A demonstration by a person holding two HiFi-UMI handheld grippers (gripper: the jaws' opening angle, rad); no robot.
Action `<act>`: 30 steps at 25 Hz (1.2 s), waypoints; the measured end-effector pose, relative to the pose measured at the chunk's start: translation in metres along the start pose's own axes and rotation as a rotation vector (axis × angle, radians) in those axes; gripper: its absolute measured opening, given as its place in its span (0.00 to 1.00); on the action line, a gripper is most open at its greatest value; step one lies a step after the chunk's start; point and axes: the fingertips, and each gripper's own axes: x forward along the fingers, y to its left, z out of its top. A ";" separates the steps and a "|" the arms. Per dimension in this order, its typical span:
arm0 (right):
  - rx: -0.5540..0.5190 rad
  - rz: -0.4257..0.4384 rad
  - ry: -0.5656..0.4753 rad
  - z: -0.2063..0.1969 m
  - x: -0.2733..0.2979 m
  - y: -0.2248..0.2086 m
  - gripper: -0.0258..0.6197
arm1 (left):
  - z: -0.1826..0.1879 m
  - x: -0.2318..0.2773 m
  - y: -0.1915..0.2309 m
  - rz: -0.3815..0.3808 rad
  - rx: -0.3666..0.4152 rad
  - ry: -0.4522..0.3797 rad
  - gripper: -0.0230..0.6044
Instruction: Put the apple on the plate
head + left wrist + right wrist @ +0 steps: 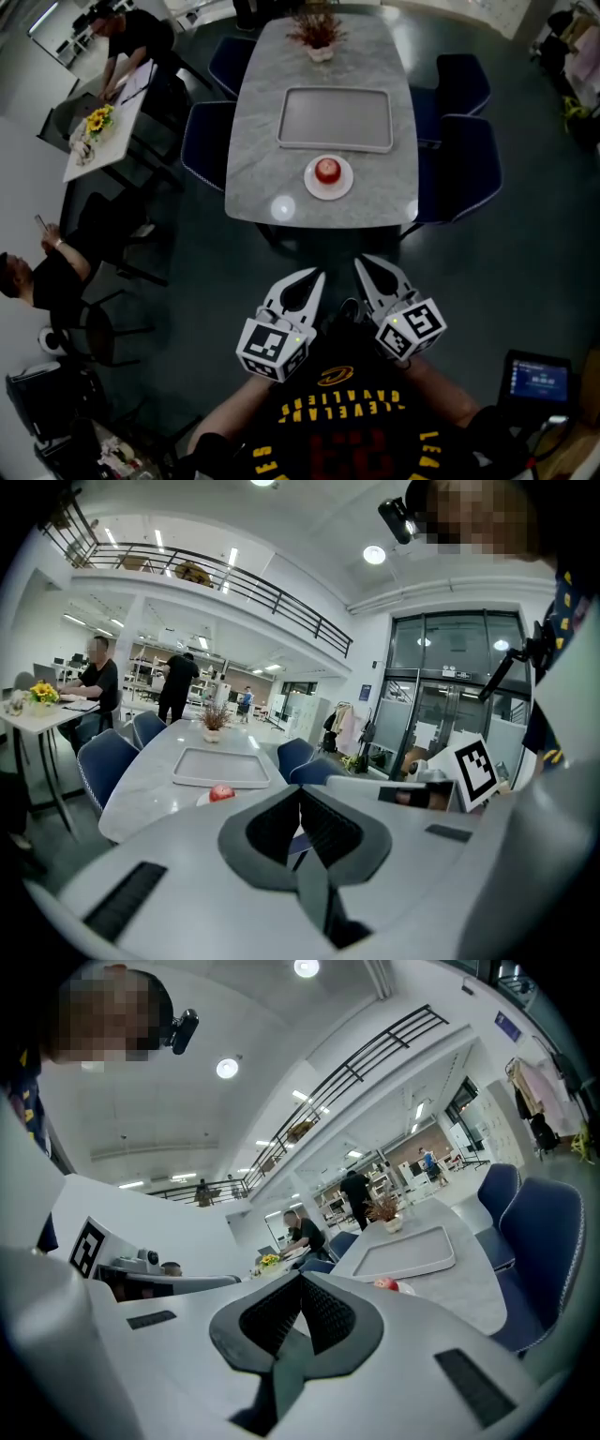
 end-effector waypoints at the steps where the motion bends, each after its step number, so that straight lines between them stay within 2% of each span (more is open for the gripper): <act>1: 0.005 -0.003 0.002 -0.001 0.001 -0.003 0.05 | 0.000 0.002 0.001 -0.001 0.000 -0.001 0.04; 7: -0.006 -0.031 0.019 0.001 0.008 -0.014 0.05 | 0.002 0.017 0.013 -0.016 -0.038 -0.005 0.04; 14: -0.017 -0.105 0.027 0.013 0.015 -0.038 0.05 | 0.007 0.046 0.016 -0.095 -0.071 0.009 0.04; 26: -0.012 -0.148 0.041 0.020 0.100 -0.051 0.05 | 0.030 0.081 0.101 -0.134 -0.112 0.015 0.04; 30: -0.047 -0.195 0.017 0.029 0.127 -0.063 0.05 | 0.038 0.098 0.134 -0.152 -0.128 0.008 0.04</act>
